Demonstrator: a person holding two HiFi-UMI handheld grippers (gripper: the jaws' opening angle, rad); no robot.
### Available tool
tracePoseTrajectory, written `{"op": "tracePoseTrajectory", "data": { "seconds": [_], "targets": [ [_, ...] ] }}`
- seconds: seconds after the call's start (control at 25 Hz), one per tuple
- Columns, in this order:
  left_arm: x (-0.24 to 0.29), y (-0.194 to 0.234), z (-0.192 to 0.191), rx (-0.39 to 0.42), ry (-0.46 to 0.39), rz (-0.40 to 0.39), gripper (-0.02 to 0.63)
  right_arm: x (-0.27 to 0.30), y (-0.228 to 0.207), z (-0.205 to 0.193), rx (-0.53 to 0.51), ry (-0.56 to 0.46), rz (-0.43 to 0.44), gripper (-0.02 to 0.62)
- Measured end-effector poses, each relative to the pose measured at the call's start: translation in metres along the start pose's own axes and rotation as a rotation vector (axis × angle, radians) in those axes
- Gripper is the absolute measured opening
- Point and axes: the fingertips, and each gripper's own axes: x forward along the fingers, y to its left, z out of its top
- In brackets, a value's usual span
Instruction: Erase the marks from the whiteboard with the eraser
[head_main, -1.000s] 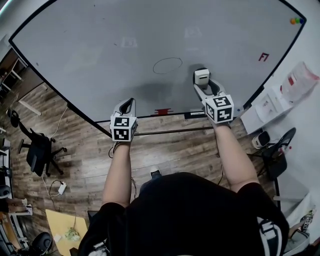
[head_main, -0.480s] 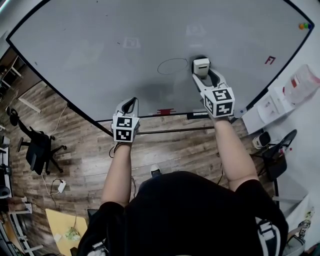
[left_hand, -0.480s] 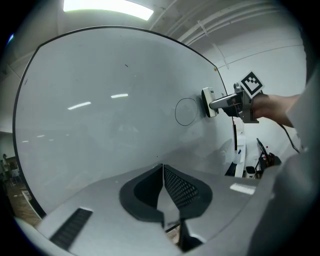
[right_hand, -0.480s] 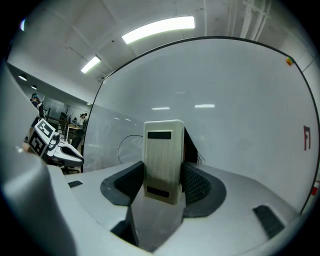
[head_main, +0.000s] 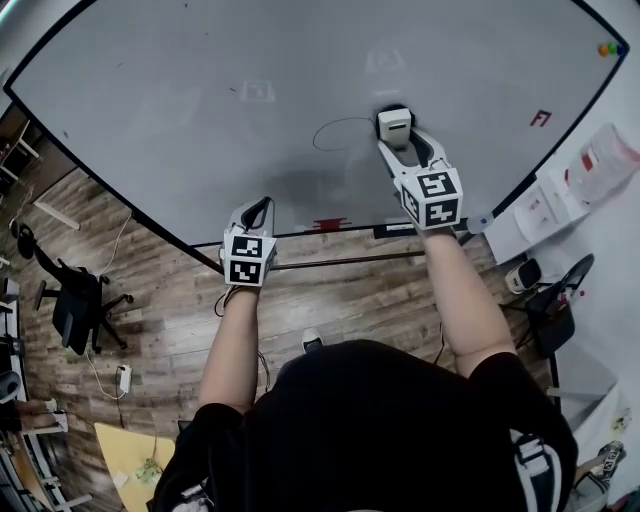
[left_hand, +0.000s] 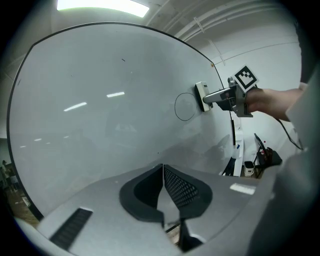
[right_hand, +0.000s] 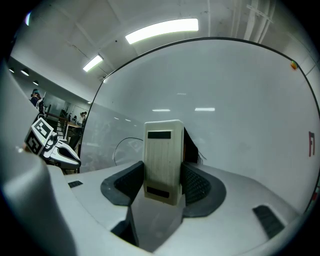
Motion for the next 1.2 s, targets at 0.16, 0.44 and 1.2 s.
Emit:
{"op": "tracePoseTrajectory", "data": {
  "seconds": [0.16,0.44,1.2],
  "targets": [
    [-0.001,0.005,0.0,0.005,0.0,-0.003,0.012,0.001,0.003,0.002,-0.008,0.001,-0.006,0.229],
    [-0.005,0.009,-0.005,-0.015,-0.006,-0.01,0.012,0.002,0.011,0.006,-0.006,0.006,-0.008,0.229],
    [-0.013,0.021,-0.025,-0.06,0.0,0.002,0.012,0.032,0.06,0.033,-0.013,0.004,0.033,0.229]
  ]
}}
